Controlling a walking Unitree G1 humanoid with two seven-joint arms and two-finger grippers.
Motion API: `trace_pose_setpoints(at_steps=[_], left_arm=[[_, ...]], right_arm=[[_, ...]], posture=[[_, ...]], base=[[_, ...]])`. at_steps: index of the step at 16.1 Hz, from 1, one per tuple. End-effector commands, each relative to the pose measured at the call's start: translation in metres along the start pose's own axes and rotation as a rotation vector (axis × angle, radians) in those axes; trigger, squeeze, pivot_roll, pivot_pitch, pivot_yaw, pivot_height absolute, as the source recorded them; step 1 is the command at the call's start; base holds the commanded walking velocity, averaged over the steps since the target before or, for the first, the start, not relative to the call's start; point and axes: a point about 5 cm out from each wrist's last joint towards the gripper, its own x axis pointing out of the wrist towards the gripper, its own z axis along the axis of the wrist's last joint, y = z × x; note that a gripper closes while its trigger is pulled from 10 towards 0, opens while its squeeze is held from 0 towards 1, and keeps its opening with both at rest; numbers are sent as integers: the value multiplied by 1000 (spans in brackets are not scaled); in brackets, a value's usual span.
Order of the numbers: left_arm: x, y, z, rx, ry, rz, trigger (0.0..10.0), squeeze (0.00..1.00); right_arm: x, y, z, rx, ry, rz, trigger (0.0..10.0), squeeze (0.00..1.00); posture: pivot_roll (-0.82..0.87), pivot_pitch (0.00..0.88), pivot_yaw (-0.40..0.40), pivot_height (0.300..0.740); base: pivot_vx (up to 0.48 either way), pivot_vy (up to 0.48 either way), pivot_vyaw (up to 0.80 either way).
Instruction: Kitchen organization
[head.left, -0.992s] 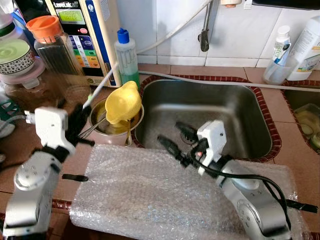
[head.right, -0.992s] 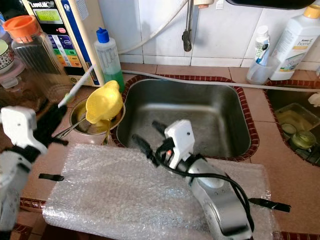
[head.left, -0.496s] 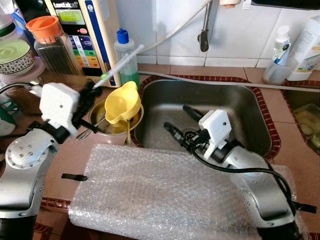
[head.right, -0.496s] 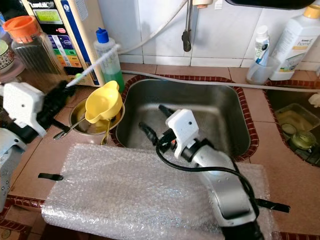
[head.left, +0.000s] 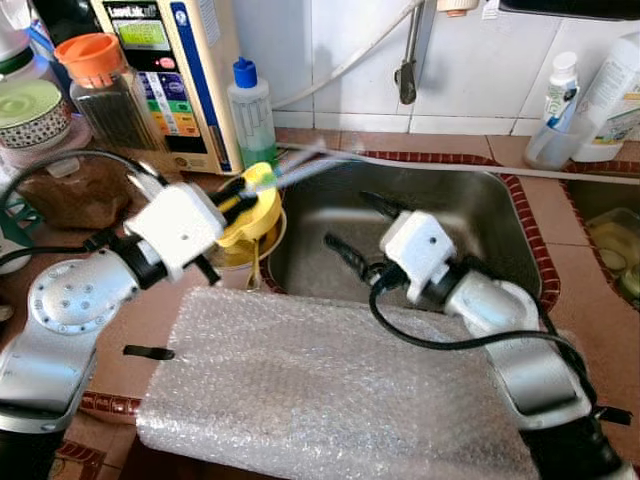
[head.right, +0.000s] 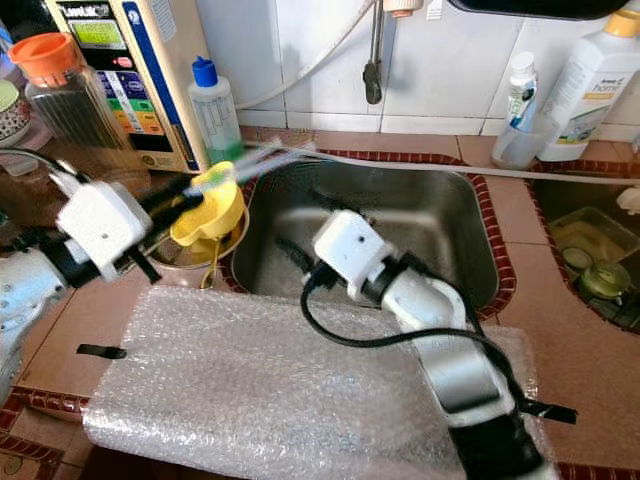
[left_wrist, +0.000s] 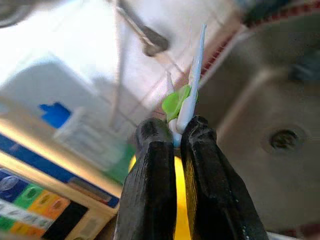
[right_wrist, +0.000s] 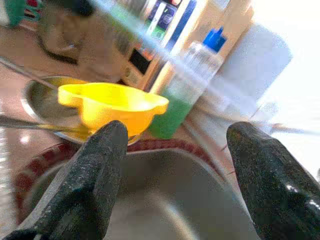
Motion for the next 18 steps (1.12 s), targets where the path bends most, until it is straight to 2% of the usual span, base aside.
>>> trace_pose_setpoints(at_steps=[1, 3, 5, 6, 9, 11, 12, 13, 15, 16, 17, 18], left_arm=[[0, -5, 2, 20, 2, -38, 0, 0], [1, -12, -3, 0, 31, -90, 1333, 0], [3, -18, -10, -16, 46, -121, 1137, 0], [5, -22, -11, -27, 46, -134, 1412, 0], [10, -28, -2, -31, 4, -166, 863, 0], [11, -30, -1, -37, -2, -170, 1098, 0], [11, -30, -1, -34, -2, -171, 1412, 0], [11, -30, -1, -34, -3, -170, 1451, 0], [11, -29, -1, -31, -3, -165, 1725, 0], [11, -30, -1, -31, -2, -166, 2784, 0], [11, -31, -1, -31, -1, -165, 3020, 0], [11, -31, -1, -32, 1, -163, 4275, 0]], right_arm=[[3, 0, 2, -52, -3, 5, 10000, 0], [5, 0, 1, -79, 3, 9, 10000, 0], [6, 6, -2, -88, 9, 41, 10000, 0], [7, 9, -4, -99, 16, 47, 10000, 0], [13, 9, -22, -182, 118, 42, 10000, 0], [20, 7, -33, -222, 175, 46, 10000, 0], [25, 7, -35, -222, 180, 51, 1843, 0], [27, 8, -36, -223, 177, 58, 0, 0], [35, 15, -36, -259, 171, 98, 0, 0], [41, 18, -32, -269, 149, 109, 0, 0], [43, 19, -31, -273, 140, 118, 0, 0], [43, 20, -30, -277, 135, 122, 0, 0]], posture=[[-125, 109, 83, 740], [-125, 109, 83, 740], [-128, 108, 83, 740], [-130, 109, 82, 740], [-132, 110, 83, 740], [-131, 111, 84, 740], [-131, 111, 84, 740], [-131, 111, 84, 740], [-126, 112, 82, 740], [-122, 112, 80, 740], [-122, 112, 80, 740], [-120, 112, 77, 740]], base=[[0, 0, 0], [0, 0, 0], [0, 0, 0], [0, 0, 0], [0, 0, 0], [0, 0, 0], [0, 0, 0], [0, 0, 0], [0, 0, 0], [0, 0, 0], [0, 0, 0], [0, 0, 0]])
